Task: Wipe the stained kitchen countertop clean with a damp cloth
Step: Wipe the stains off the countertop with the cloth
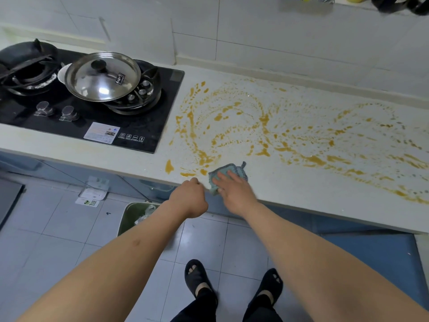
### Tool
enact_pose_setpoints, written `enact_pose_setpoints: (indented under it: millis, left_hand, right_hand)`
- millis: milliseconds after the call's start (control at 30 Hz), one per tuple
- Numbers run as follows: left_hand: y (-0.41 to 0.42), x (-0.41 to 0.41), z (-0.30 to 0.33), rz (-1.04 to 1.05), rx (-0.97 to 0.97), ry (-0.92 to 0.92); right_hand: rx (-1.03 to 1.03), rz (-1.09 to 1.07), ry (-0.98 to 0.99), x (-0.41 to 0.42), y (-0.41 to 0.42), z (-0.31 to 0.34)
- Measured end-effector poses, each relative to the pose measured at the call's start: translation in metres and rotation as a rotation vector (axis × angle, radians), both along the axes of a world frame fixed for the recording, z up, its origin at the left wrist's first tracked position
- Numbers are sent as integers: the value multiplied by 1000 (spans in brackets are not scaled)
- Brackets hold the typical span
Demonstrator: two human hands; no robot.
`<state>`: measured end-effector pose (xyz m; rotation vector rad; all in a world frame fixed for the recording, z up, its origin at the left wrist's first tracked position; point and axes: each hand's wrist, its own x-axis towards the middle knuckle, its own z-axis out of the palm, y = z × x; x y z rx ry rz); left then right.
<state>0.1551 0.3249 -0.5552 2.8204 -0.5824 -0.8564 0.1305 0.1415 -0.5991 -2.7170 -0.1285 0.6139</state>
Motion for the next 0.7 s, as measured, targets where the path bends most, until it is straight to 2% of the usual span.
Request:
enact_pose_setpoints:
  millis: [133, 267, 433, 600, 700]
  left_hand:
    - [-8, -2, -2, -39, 66, 4]
    - [-14, -1, -2, -66, 116, -3]
    - [-20, 3, 1, -57, 130, 16]
    - [-26, 1, 6, -106, 192, 41]
    - [-18, 8, 13, -42, 105, 107]
  right_hand:
    - [-17, -106, 4, -22, -49, 2]
    - [-154, -260, 18, -33, -83, 2]
    - [-206, -361, 0, -32, -58, -8]
    - [-119, -123, -45, -3, -20, -12]
    - [-108, -32, -88, 14, -11, -16]
